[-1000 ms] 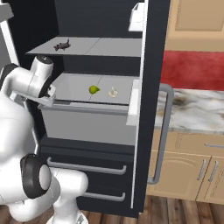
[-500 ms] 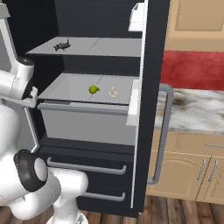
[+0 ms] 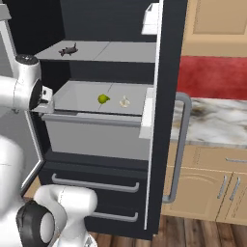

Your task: Open the fridge, remove the pear, garlic, and fish, and place them on any counter.

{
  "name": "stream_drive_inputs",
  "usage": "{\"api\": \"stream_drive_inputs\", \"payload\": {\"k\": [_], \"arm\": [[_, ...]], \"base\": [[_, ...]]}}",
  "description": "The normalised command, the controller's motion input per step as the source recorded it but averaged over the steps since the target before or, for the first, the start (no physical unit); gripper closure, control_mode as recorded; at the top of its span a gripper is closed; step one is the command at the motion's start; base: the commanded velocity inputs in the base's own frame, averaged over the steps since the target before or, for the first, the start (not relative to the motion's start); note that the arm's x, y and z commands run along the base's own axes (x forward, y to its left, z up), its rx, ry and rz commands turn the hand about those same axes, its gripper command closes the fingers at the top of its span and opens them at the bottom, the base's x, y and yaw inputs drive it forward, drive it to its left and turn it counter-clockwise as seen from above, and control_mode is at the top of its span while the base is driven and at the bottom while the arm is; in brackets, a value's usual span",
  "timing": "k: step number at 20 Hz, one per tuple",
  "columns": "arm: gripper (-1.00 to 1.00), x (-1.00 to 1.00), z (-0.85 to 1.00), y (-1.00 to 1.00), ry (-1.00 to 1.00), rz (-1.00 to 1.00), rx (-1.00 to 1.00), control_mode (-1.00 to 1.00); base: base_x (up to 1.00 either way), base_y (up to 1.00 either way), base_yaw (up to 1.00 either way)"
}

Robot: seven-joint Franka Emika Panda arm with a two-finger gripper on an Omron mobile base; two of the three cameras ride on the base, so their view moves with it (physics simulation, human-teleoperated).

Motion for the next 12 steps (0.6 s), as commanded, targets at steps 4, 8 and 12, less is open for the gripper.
{"api": "stream_drive_inputs", "payload": {"k": [4,8,12], "arm": [[-1.0,-0.19,0.06,-0.99,0.0,-0.03,-0.16,-1.0],[-1.0,-0.41,0.02,-0.87,0.0,-0.04,-0.16,-1.0],[-1.0,-0.7,0.0,-0.46,0.0,-0.08,-0.14,-1.0]], "base": [[0.0,0.0,0.0],[0.0,0.0,0.0],[0.0,0.0,0.0]]}}
